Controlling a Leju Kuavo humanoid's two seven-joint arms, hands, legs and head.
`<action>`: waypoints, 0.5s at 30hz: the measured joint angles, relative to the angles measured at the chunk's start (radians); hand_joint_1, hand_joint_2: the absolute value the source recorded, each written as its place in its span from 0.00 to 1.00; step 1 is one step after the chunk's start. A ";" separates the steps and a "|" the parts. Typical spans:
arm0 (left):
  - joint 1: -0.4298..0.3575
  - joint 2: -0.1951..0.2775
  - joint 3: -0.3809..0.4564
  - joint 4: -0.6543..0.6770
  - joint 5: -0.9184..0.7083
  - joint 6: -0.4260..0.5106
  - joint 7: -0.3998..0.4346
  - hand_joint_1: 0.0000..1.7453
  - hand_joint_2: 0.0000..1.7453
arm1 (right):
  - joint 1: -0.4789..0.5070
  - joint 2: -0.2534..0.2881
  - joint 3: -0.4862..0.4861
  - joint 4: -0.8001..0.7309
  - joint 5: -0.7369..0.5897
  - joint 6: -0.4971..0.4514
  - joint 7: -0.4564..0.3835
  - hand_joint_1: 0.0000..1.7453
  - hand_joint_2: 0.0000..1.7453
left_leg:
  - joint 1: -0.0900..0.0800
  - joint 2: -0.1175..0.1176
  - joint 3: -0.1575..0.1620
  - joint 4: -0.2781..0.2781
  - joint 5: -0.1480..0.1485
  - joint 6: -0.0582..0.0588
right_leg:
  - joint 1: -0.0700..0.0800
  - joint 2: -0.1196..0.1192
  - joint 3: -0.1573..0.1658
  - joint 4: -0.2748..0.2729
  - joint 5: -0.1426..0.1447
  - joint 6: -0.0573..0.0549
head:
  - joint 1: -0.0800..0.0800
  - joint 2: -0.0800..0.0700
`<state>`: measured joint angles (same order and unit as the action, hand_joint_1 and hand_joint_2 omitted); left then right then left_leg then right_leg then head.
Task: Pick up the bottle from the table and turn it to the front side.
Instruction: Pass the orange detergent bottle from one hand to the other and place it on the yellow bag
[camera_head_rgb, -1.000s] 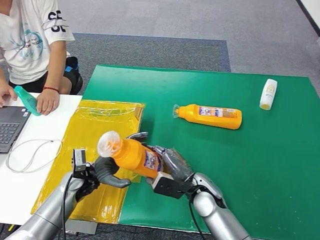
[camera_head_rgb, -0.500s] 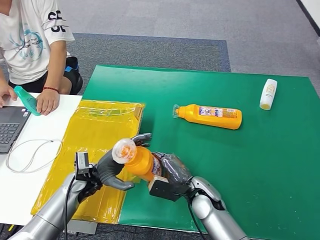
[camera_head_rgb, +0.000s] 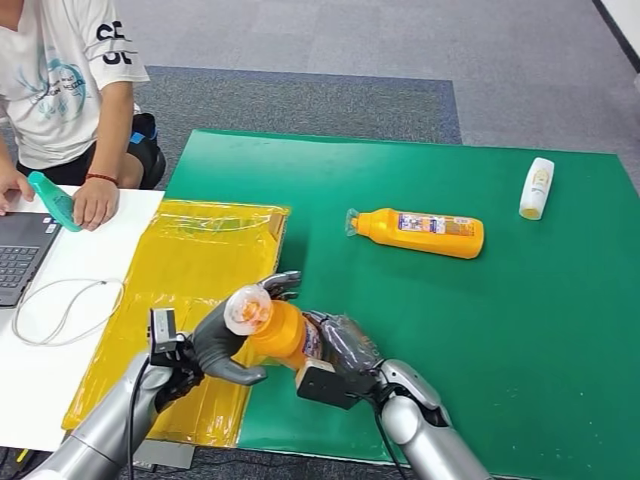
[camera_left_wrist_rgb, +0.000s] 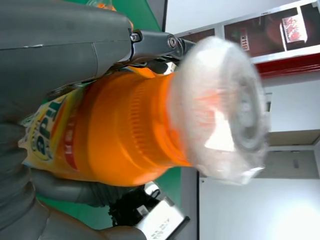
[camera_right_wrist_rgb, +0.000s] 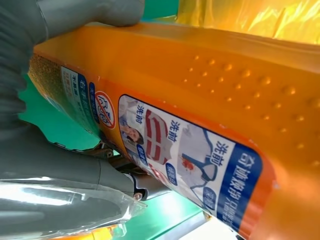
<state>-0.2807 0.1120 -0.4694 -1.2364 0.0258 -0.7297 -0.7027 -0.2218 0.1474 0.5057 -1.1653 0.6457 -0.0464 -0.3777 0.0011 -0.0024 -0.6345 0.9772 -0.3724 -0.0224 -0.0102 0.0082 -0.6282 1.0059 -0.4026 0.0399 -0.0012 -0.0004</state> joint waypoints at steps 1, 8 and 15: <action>0.003 0.001 0.000 0.000 0.000 0.000 0.000 0.00 1.00 | 0.002 0.000 -0.002 -0.009 0.000 -0.001 0.000 1.00 1.00 | 0.000 0.000 0.000 0.000 0.000 0.000 | 0.000 0.000 0.000 0.000 0.000 0.000 | 0.000 0.000; 0.016 0.008 0.004 0.000 0.004 -0.003 0.000 0.00 1.00 | 0.013 -0.006 -0.028 -0.093 0.001 -0.003 0.001 1.00 1.00 | 0.000 0.000 0.000 0.000 0.000 0.000 | 0.000 0.000 0.000 0.000 0.000 0.000 | 0.000 0.000; 0.030 0.015 0.009 0.000 0.004 -0.003 0.000 0.00 1.00 | 0.034 -0.010 -0.053 -0.164 -0.007 -0.003 -0.002 1.00 1.00 | 0.000 0.000 0.000 0.000 0.000 0.000 | 0.000 0.000 0.000 0.000 0.000 0.000 | 0.000 0.000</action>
<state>-0.2509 0.1275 -0.4608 -1.2364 0.0298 -0.7328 -0.7031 -0.1879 0.1374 0.4527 -1.3297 0.6391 -0.0496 -0.3792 0.0011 -0.0024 -0.6345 0.9772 -0.3724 -0.0224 -0.0102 0.0082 -0.6283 1.0059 -0.4027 0.0399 -0.0010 -0.0003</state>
